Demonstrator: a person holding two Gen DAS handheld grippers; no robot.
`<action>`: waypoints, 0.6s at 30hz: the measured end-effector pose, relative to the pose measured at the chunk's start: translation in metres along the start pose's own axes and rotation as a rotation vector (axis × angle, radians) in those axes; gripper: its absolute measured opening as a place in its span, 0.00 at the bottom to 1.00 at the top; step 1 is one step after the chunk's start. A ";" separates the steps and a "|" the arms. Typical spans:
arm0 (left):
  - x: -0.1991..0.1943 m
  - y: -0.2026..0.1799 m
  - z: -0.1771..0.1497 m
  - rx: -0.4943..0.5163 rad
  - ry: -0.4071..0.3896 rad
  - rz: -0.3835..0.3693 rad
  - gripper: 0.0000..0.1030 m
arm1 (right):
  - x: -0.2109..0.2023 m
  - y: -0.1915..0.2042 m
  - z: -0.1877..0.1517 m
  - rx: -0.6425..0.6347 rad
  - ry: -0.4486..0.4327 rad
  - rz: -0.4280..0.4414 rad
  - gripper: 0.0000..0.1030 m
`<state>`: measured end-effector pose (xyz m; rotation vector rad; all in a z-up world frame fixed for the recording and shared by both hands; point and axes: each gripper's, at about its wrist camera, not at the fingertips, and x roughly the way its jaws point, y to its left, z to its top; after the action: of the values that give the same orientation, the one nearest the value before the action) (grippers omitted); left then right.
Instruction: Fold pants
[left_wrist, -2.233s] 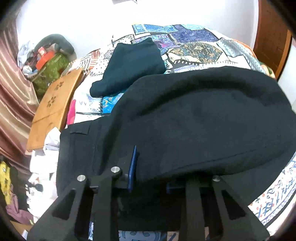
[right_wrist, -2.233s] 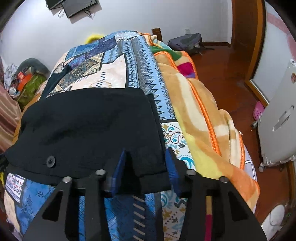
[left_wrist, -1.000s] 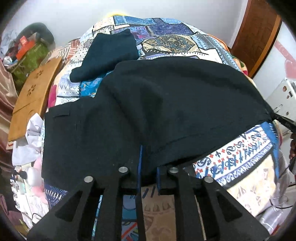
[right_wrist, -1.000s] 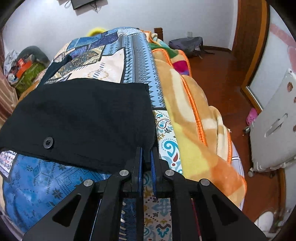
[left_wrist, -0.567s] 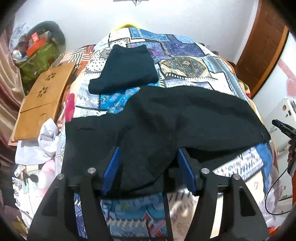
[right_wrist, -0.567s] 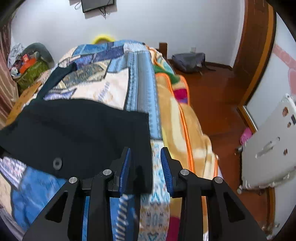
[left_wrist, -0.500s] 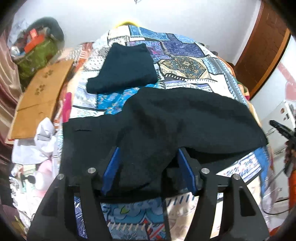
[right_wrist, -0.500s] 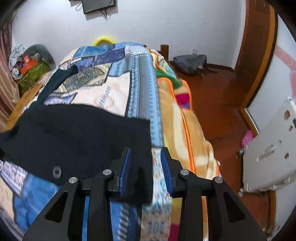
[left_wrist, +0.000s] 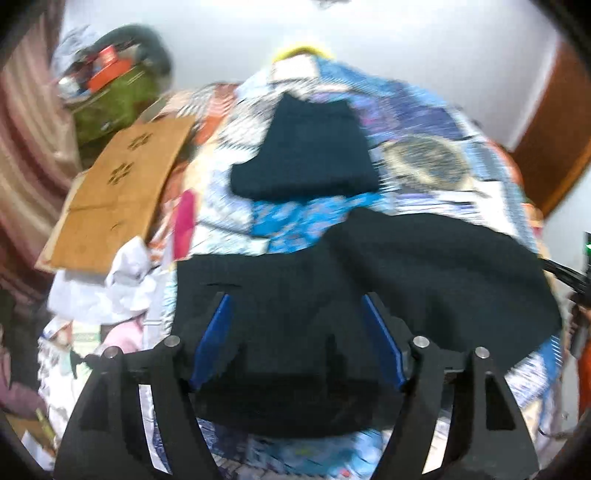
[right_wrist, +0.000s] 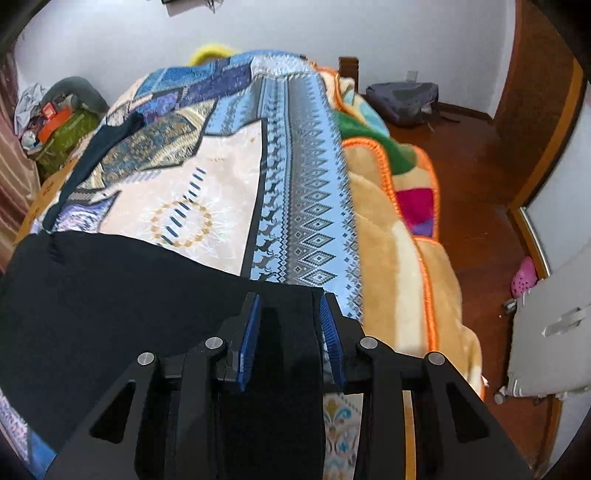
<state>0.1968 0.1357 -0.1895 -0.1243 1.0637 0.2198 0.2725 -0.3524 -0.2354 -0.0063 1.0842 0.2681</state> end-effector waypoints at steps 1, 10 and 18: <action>0.009 0.004 0.001 -0.011 0.016 0.014 0.70 | 0.005 0.001 -0.001 -0.006 0.012 0.003 0.29; 0.104 0.025 -0.021 -0.055 0.210 0.129 0.70 | 0.012 -0.001 -0.009 -0.003 0.010 0.061 0.21; 0.116 0.029 -0.036 -0.071 0.214 0.118 0.74 | -0.003 0.018 -0.012 -0.124 -0.104 -0.084 0.08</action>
<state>0.2134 0.1699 -0.3086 -0.1516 1.2782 0.3575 0.2568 -0.3373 -0.2365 -0.1467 0.9598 0.2564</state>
